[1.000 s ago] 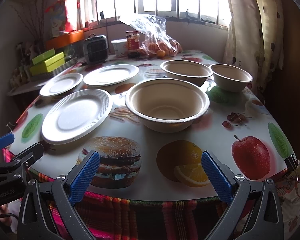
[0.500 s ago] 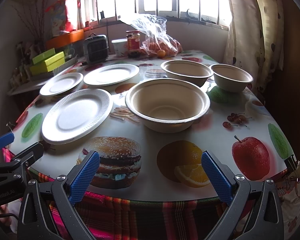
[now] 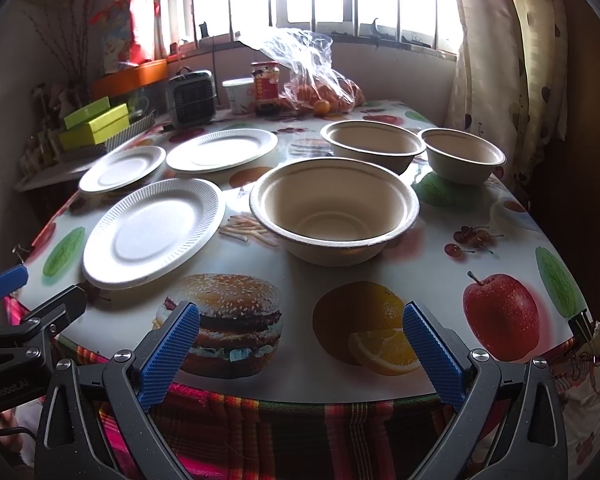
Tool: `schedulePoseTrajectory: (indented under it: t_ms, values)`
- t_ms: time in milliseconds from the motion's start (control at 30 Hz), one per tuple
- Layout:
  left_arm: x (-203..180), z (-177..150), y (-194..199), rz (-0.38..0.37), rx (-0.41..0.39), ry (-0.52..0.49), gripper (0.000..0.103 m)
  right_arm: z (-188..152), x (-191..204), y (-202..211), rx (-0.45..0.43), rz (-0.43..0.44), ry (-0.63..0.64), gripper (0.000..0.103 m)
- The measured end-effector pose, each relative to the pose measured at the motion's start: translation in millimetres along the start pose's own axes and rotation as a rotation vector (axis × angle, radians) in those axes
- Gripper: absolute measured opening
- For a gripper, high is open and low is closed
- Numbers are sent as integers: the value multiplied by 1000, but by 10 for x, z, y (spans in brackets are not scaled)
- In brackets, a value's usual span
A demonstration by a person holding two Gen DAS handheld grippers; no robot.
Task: Organize plates and bowls
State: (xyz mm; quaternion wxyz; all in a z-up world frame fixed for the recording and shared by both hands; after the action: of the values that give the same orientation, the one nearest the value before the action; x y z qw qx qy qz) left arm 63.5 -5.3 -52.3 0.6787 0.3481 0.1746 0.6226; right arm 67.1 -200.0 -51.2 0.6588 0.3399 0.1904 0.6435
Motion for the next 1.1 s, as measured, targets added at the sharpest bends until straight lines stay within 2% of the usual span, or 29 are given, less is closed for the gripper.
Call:
schedulePoseTrajectory:
  t_ms: [567,800,1100]
  values:
    - [20,20,5,1,2,6,99,69,40,14,-7,7,14,103]
    - [154,129,-30,6,2,18,99,237,245,60,-31,59,55,103]
    - [523,330,-125,-5,9,79,99,610,657,-38,-46,147,112,103]
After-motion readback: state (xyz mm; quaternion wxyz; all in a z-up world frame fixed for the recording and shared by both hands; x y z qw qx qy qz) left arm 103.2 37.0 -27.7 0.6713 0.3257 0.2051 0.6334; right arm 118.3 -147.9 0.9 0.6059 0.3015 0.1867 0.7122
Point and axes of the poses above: each gripper's, at about its wrist camera, not at the fingertips, and y roughly against the way its jaws point, x to its left, z to its top, the point moved 9 cm from there along -y, roughly the way its jaws point, and after that the axes turned 13 degrees about -y, right-handed, at the moved point
